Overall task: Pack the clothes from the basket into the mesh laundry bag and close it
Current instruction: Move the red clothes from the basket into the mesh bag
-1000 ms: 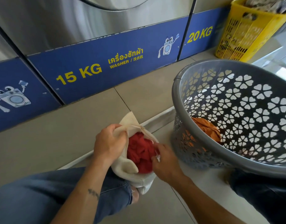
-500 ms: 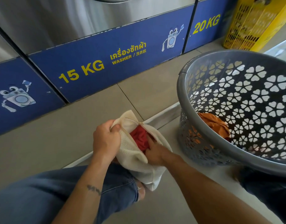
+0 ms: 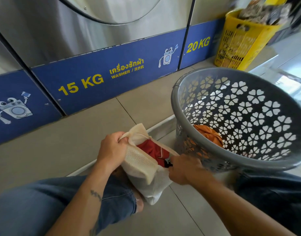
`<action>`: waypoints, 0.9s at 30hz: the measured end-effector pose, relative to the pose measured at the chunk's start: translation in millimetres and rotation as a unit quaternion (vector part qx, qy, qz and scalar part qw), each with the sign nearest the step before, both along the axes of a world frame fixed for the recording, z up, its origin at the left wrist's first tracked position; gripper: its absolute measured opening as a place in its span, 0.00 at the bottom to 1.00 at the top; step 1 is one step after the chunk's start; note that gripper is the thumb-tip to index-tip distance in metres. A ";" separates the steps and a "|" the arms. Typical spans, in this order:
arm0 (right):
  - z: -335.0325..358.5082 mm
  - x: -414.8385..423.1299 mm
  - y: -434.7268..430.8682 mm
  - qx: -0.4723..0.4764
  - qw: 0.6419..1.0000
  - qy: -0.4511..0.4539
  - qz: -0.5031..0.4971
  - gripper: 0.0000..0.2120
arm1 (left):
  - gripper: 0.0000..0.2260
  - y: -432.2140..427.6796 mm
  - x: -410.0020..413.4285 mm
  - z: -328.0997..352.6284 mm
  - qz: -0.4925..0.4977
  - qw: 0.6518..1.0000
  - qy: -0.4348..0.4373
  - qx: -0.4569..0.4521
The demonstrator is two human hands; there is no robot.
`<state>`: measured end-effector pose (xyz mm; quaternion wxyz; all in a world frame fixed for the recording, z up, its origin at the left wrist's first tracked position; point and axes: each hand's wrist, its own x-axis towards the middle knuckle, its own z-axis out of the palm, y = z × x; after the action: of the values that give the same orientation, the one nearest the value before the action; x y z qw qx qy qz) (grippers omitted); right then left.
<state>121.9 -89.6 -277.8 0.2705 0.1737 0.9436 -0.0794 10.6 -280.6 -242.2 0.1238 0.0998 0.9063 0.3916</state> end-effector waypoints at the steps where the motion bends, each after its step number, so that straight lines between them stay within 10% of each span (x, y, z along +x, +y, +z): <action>1: 1.7 3.6 -2.3 0.004 1.000 -0.008 -0.003 0.18 | 0.11 -1.5 3.0 0.2 -0.012 1.000 0.000 -0.003; 10: -21.4 3.3 -18.7 -0.125 0.983 0.134 0.012 0.35 | 0.07 4.4 12.0 -9.7 -0.048 0.998 -0.028 0.010; 27: -84.5 -23.4 -30.3 -0.176 0.983 -0.035 -0.032 0.38 | 0.17 18.0 3.7 -38.9 -0.081 0.996 -0.024 -0.009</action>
<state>98.5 -119.9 -362.2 0.3274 0.1563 0.8986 -0.2467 14.4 -262.6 -281.1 0.1776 0.1623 0.8953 0.3749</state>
